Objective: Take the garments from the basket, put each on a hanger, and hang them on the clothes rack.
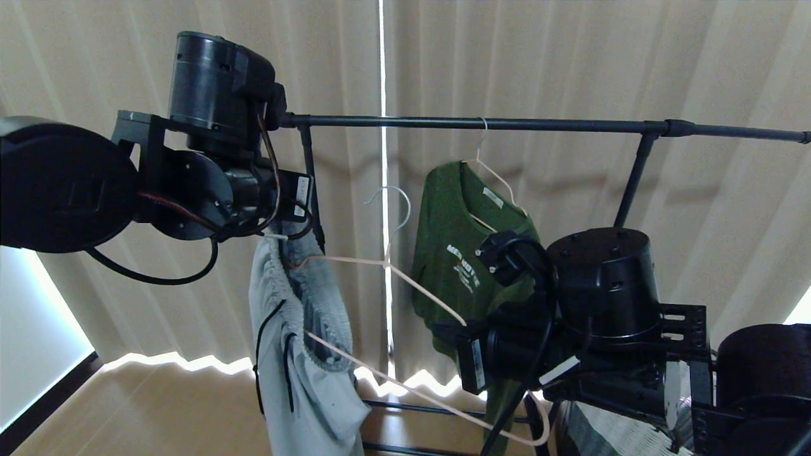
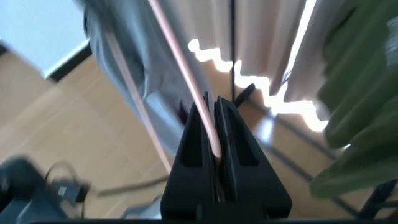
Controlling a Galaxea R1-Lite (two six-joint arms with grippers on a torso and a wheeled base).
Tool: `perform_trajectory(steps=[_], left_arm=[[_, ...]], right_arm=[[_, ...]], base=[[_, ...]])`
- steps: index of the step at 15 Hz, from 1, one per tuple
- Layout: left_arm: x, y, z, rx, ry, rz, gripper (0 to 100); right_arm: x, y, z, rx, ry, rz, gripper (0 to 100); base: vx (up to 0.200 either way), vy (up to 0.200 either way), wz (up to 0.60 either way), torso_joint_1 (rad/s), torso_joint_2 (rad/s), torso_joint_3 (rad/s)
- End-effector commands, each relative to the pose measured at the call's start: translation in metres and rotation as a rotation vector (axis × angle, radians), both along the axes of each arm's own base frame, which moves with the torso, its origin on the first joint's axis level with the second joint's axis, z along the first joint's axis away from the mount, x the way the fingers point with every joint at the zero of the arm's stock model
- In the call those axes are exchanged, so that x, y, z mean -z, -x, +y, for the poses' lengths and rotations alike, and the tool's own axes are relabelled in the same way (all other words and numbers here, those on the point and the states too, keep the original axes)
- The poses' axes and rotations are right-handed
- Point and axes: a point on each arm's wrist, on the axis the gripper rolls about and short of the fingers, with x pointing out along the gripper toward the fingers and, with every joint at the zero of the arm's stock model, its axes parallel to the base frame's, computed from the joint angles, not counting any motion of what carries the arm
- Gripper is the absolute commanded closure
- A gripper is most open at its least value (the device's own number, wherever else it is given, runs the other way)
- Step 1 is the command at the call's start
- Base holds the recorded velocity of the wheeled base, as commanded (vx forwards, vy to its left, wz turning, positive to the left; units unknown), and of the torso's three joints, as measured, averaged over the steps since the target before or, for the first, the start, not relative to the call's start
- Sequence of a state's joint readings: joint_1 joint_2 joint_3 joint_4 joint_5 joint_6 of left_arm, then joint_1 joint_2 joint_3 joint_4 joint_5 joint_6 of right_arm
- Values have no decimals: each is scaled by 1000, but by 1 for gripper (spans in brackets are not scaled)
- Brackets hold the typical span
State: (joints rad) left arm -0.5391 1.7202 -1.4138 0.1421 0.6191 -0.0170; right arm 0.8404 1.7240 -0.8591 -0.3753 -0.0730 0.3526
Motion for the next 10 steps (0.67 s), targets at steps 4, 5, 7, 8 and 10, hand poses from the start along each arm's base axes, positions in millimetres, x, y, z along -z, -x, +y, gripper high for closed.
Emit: perform_trajectory(steps=[4,5,7,8,10], left_arm=[[-5,-2,9,-47,-44,42,100],[-3,-1,10,-65,-64,57,100],[2,2,10,-72,-100,100,100],[4,3,9,-68,-112,119,100],[7,7,7,-56,-129,146,100]], right_arm=[[-5,-10,9,123,40,-52,100],[-7,-13,9,143,40,-61,100],[-7,-21,10,203,52,-83,100],[-5,-27,11,226,59,-86,100],[-5,-31,13,243,56,-92,100]], base=[[0,0,0,0,0,0],[0,0,0,0,0,0],[0,0,0,0,0,0],[0,0,0,0,0,0],[0,0,0,0,0,0]])
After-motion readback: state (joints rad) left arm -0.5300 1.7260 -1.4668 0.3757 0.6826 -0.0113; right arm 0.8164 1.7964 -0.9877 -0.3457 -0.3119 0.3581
